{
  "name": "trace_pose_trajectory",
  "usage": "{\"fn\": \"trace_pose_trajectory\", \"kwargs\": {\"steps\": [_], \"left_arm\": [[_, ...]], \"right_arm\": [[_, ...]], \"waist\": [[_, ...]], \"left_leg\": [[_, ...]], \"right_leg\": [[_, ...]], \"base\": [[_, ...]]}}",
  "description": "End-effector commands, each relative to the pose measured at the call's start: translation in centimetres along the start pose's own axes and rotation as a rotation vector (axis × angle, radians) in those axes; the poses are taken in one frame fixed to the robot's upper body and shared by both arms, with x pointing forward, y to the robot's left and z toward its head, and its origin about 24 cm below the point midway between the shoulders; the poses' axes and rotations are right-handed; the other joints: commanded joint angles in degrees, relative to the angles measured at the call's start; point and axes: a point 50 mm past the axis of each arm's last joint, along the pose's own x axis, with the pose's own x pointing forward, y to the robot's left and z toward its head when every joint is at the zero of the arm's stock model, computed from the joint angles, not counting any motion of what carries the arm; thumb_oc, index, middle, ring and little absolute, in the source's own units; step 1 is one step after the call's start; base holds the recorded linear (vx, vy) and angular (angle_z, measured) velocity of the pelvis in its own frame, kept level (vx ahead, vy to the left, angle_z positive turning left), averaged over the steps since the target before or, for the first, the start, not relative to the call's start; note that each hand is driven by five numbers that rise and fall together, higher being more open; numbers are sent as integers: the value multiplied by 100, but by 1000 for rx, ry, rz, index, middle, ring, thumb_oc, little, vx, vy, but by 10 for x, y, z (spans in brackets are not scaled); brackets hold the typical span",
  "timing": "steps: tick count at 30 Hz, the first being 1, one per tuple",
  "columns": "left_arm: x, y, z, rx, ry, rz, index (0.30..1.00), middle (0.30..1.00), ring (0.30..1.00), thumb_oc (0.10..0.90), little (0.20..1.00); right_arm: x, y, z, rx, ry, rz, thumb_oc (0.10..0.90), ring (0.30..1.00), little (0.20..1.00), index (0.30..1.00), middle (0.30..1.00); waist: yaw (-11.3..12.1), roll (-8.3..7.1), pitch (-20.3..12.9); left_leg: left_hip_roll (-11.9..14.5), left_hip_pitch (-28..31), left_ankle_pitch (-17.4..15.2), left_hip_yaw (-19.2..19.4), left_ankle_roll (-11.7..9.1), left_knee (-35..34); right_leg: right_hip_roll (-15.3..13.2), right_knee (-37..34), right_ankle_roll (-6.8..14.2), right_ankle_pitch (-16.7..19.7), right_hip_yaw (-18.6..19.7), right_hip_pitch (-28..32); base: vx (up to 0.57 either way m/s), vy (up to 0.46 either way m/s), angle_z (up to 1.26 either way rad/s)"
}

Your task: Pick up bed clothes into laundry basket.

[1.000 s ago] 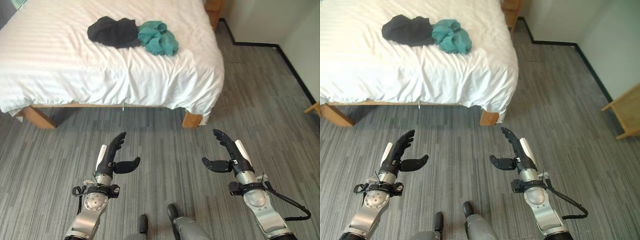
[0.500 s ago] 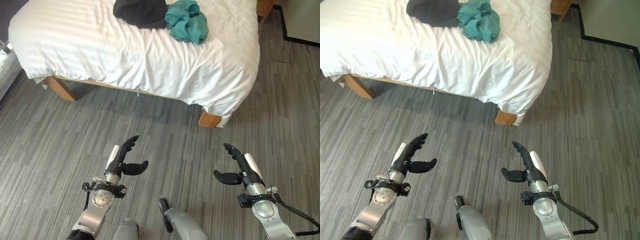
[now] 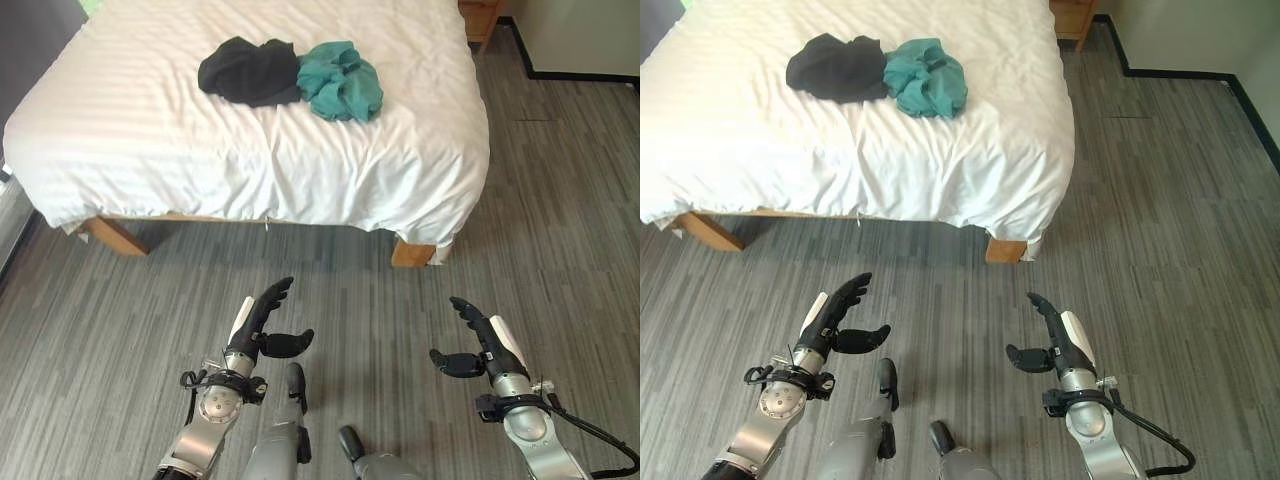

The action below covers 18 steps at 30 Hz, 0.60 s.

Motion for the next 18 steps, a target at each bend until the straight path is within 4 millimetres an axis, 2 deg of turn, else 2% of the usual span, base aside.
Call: {"fn": "trace_pose_trajectory", "kwargs": {"steps": [1, 2, 3, 5, 6, 7, 8, 9, 10, 11, 12, 13, 15, 16, 18], "left_arm": [[3, 12, 40, 21, -216, 53, 900, 900, 900, 800, 900], [3, 12, 40, 21, -216, 53, 900, 900, 900, 800, 900], [3, 14, 41, 21, -218, 60, 900, 900, 900, 800, 900], [2, 20, 39, 34, -211, 82, 900, 900, 900, 800, 900], [2, 23, 39, 43, -214, 88, 900, 900, 900, 800, 900], [2, 26, 40, 71, -215, 93, 900, 900, 900, 800, 900], [3, 27, 40, 70, -217, 95, 900, 900, 900, 800, 900], [2, 37, 40, 104, -215, 135, 900, 900, 900, 800, 900], [3, 40, 40, 114, -214, 139, 900, 900, 900, 800, 900], [3, 42, 38, 117, -209, 152, 900, 900, 900, 800, 900], [3, 42, 38, 116, -209, 153, 900, 900, 900, 800, 900], [3, 42, 37, 118, -205, 148, 900, 900, 900, 800, 900], [4, 40, 33, 111, -188, 138, 900, 900, 900, 800, 900], [3, 40, 27, 106, -165, 135, 900, 900, 900, 800, 900], [6, 38, 25, 100, -149, 127, 900, 900, 900, 800, 900]], "right_arm": [[11, -33, 38, -106, -198, -135, 800, 900, 900, 900, 900], [11, -33, 38, -107, -198, -135, 800, 900, 900, 900, 900], [13, -36, 41, -137, -207, -156, 800, 900, 900, 900, 900], [17, -44, 52, -211, -249, -210, 800, 900, 900, 900, 900], [20, -53, 59, -261, -279, -259, 800, 900, 900, 900, 900], [25, -77, 74, -305, -317, -370, 800, 900, 900, 900, 900], [25, -78, 75, -305, -318, -371, 800, 900, 900, 900, 900], [30, -106, 106, -373, -421, -515, 800, 900, 900, 900, 900], [31, -118, 122, -387, -472, -580, 800, 900, 900, 900, 900], [30, -131, 134, -398, -508, -651, 800, 900, 900, 900, 900], [30, -131, 134, -399, -509, -652, 800, 900, 900, 900, 900], [30, -144, 144, -409, -533, -709, 800, 900, 900, 900, 900], [29, -172, 166, -463, -581, -814, 800, 900, 900, 900, 900], [27, -180, 175, -471, -610, -856, 800, 900, 900, 900, 900], [28, -192, 191, -499, -636, -912, 800, 900, 900, 900, 900]], "waist": [[-15, -198, -551], [3, -193, -564], [-19, -251, -607], [5, -404, -704], [3, -479, -724], [-97, -589, -662], [-64, -537, -648], [-89, -572, -590], [-55, -571, -565], [-30, -597, -584], [-31, -589, -586], [-24, -618, -605], [-7, -603, -600], [10, -614, -549], [-49, -552, -450]], "left_leg": [[79, -64, 739, 93, 44, -195], [96, -78, 746, 105, 35, -195], [92, 0, 836, 143, 44, -195], [61, 167, 751, 162, 105, -195], [31, 272, 692, 177, 121, -195], [-44, 502, 499, 173, 136, -195], [33, 481, 541, 184, 124, -195], [79, 691, 304, 253, 176, -195], [171, 767, 271, 306, 173, -195], [183, 891, 139, 326, 189, -195], [191, 883, 143, 325, 188, -195], [148, 984, 32, 325, 209, -195], [93, 1161, -158, 226, 251, -195], [22, 1296, -198, 129, 289, -195], [-93, 1476, -356, -157, 331, -195]], "right_leg": [[-949, -707, 1462, -381, -92, 1129], [-938, -695, 1464, -380, -71, 1101], [-1067, -630, 1535, -402, -108, 1102], [-1285, -308, 1711, -219, -157, 949], [-1362, -16, 1813, 133, -144, 825], [-1367, 707, 1909, 882, -119, 547], [-1291, 716, 1911, 933, -70, 502], [-1227, 1057, 1900, 1194, -147, 243], [-1226, 992, 1925, 1268, -307, 75], [-1259, 822, 1924, 1283, -579, -134], [-1253, 815, 1924, 1294, -579, -138], [-1210, 588, 1927, 1196, -839, -295], [-905, 102, 1859, 732, -1232, -659], [-618, -160, 1779, 630, -1266, -949], [-391, -574, 1695, 597, -1344, -1022]], "base": [[421, 232, -80], [429, 243, -76], [310, 128, -64], [461, 171, -58], [557, 164, -51], [376, 105, -33], [454, 105, -9], [286, 63, 0], [425, 81, -14], [199, 31, -21], [230, 42, -17], [275, 77, -2], [391, 104, 11], [364, 59, 23], [285, 29, 46]]}}
